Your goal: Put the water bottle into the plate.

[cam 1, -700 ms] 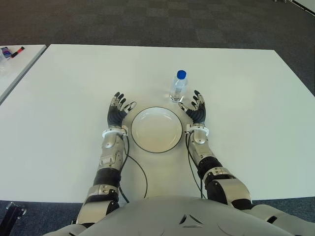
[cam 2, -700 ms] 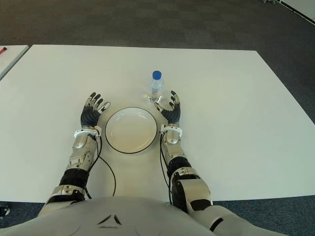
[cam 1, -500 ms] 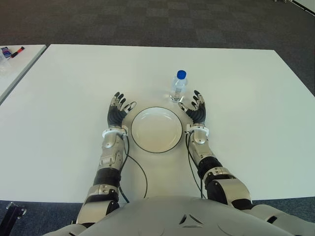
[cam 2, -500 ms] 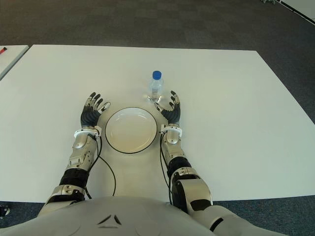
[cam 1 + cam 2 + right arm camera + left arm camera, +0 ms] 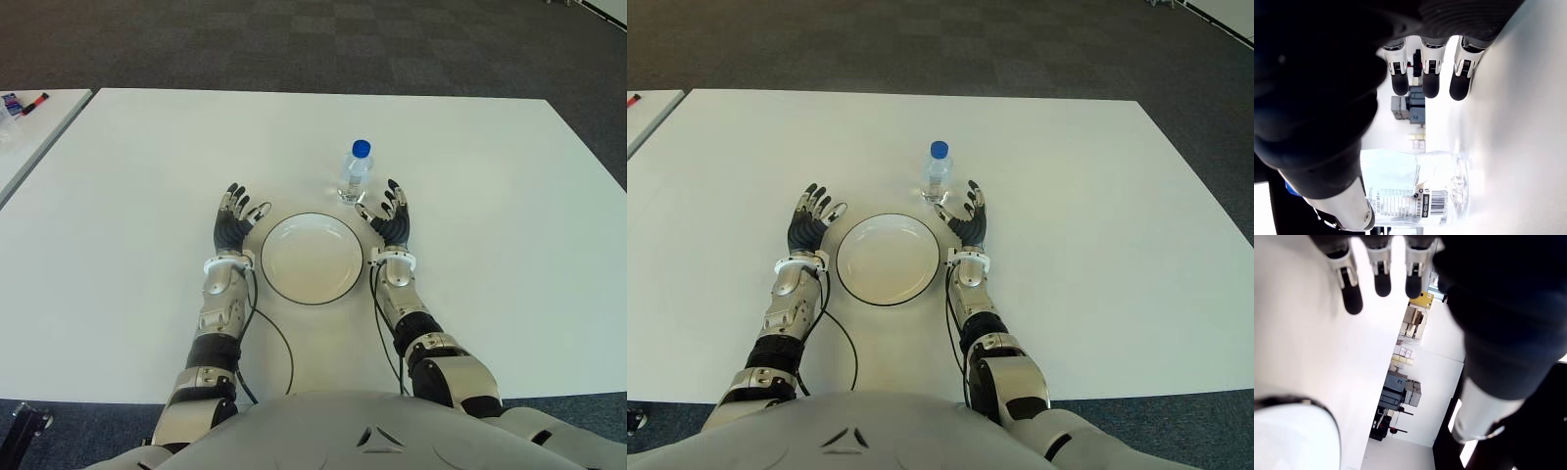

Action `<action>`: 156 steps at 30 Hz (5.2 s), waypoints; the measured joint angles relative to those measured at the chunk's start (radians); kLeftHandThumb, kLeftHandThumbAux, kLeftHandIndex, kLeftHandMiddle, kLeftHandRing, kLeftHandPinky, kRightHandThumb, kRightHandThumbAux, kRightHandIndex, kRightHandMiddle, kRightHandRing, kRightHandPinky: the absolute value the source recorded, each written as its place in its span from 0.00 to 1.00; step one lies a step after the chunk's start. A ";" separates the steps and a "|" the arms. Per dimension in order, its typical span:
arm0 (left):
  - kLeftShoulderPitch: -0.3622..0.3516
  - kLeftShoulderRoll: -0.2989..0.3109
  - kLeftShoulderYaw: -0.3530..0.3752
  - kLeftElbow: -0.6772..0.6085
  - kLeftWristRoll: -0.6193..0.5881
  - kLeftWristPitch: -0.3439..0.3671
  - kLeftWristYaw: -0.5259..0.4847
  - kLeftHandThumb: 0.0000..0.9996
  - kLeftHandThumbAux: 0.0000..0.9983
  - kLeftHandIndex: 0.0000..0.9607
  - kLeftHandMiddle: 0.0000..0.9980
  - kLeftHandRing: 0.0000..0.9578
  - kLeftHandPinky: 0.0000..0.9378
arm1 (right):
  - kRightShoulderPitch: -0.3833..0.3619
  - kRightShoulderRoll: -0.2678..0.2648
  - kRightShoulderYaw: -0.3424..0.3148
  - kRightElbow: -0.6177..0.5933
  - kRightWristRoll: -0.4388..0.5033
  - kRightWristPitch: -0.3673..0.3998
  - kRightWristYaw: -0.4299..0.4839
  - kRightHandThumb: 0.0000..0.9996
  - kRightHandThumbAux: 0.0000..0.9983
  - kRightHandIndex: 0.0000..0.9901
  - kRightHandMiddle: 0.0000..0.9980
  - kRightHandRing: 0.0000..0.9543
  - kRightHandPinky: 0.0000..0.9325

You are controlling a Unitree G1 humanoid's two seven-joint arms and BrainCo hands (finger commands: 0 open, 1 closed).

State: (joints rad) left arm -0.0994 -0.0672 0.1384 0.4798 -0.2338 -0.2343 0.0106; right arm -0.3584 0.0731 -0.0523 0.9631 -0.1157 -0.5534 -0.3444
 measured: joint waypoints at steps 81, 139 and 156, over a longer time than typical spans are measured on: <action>0.003 0.000 -0.003 -0.029 0.009 0.038 0.000 0.00 0.88 0.08 0.09 0.08 0.12 | -0.179 -0.029 0.011 0.167 -0.022 0.023 0.000 0.00 0.94 0.11 0.11 0.12 0.17; 0.005 -0.001 -0.003 -0.029 0.008 0.035 0.000 0.00 0.90 0.09 0.10 0.09 0.13 | -0.287 -0.079 0.103 0.250 -0.079 0.146 0.076 0.00 0.86 0.07 0.06 0.08 0.14; 0.005 -0.001 -0.003 -0.029 0.008 0.033 0.000 0.00 0.90 0.09 0.10 0.09 0.13 | -0.318 -0.093 0.085 0.277 -0.062 0.157 0.179 0.00 0.86 0.08 0.07 0.08 0.15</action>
State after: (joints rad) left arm -0.0946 -0.0679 0.1355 0.4505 -0.2257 -0.2018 0.0107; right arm -0.6768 -0.0202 0.0327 1.2401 -0.1772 -0.3961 -0.1651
